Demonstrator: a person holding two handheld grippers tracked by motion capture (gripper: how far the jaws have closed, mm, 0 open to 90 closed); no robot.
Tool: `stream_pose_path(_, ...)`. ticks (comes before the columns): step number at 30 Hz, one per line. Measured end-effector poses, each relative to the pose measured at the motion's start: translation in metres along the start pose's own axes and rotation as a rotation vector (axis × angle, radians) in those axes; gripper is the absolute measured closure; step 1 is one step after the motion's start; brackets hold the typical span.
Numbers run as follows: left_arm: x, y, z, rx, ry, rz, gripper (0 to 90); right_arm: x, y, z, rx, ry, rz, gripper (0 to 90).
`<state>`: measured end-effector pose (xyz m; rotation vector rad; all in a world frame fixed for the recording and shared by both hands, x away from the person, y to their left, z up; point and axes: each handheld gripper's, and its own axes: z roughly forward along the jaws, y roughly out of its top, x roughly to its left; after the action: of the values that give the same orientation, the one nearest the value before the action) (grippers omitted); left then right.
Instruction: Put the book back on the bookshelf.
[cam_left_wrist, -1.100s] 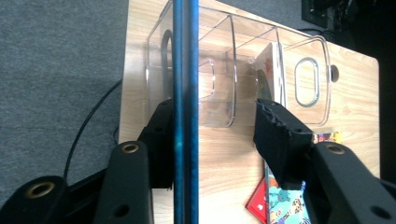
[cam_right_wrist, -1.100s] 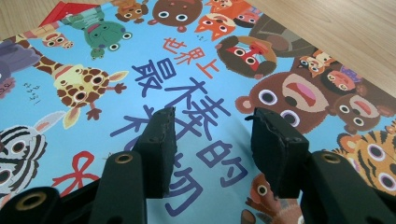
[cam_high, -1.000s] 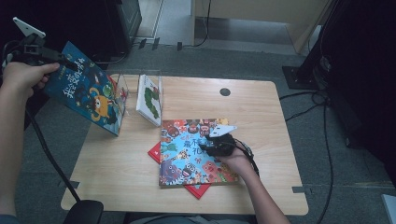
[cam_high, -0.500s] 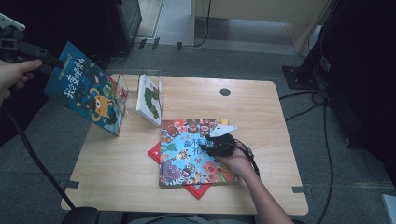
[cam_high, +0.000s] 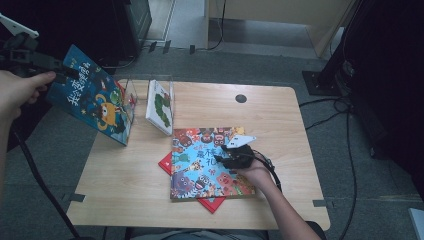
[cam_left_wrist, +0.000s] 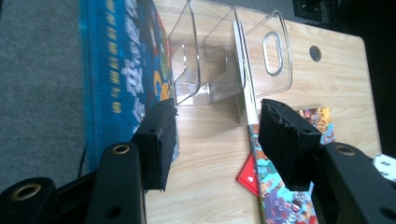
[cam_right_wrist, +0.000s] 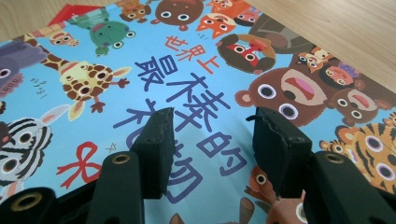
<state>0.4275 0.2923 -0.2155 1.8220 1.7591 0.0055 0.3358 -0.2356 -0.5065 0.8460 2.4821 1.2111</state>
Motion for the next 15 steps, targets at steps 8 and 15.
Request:
stream_pose_path(8,-0.019,-0.019,0.022,0.011,-0.048,0.028,46.8,-0.011,0.003,0.004,-0.009,0.026,0.025,48.8)
stream_pose_path(15,-0.033,-0.037,0.049,0.030,-0.056,0.079,46.7,-0.016,0.007,0.008,0.000,0.008,0.019,48.9)
